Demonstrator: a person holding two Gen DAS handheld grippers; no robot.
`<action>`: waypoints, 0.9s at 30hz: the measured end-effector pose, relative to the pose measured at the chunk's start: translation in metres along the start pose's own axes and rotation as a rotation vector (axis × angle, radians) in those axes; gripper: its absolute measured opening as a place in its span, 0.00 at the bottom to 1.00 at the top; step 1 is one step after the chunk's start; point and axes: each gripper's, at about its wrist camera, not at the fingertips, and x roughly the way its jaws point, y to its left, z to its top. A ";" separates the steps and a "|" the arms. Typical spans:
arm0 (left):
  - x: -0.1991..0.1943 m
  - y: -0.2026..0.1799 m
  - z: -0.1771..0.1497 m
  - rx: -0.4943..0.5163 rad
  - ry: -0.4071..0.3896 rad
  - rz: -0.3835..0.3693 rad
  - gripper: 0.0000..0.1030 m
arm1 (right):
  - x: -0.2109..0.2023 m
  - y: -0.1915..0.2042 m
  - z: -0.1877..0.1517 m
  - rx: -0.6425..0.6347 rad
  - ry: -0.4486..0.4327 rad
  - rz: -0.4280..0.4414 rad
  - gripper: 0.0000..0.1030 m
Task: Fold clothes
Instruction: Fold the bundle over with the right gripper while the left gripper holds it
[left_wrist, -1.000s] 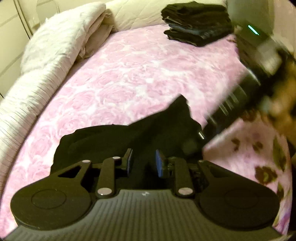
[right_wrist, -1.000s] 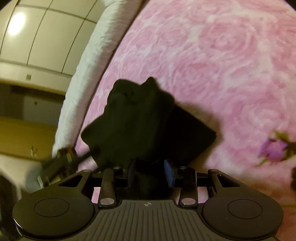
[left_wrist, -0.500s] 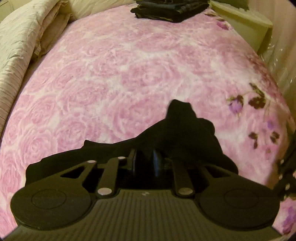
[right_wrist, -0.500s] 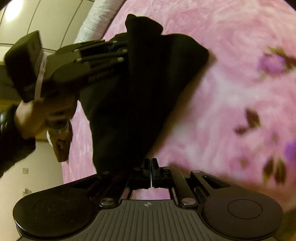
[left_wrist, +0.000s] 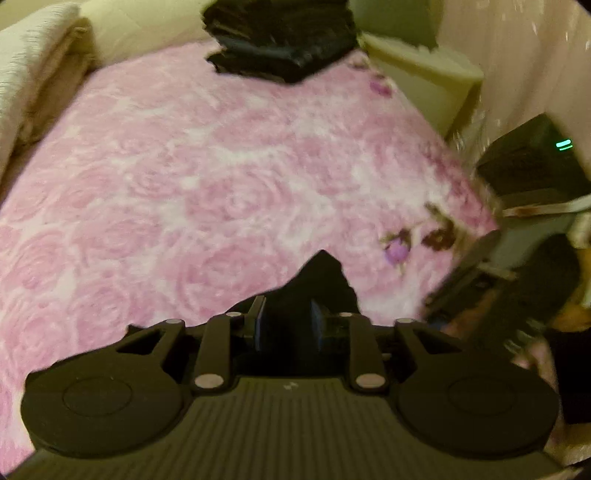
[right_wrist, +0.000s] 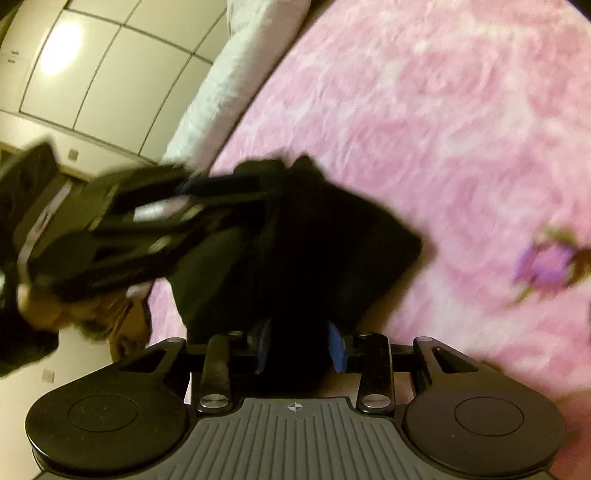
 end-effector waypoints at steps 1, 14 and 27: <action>0.010 -0.001 0.001 0.009 0.010 -0.002 0.24 | 0.001 0.001 -0.004 0.010 0.013 0.007 0.18; -0.055 0.037 -0.024 -0.177 -0.105 0.166 0.23 | -0.020 0.016 -0.024 0.096 -0.118 -0.007 0.53; -0.033 0.026 -0.115 -0.120 0.109 0.278 0.24 | 0.015 0.000 -0.046 0.215 -0.129 -0.085 0.04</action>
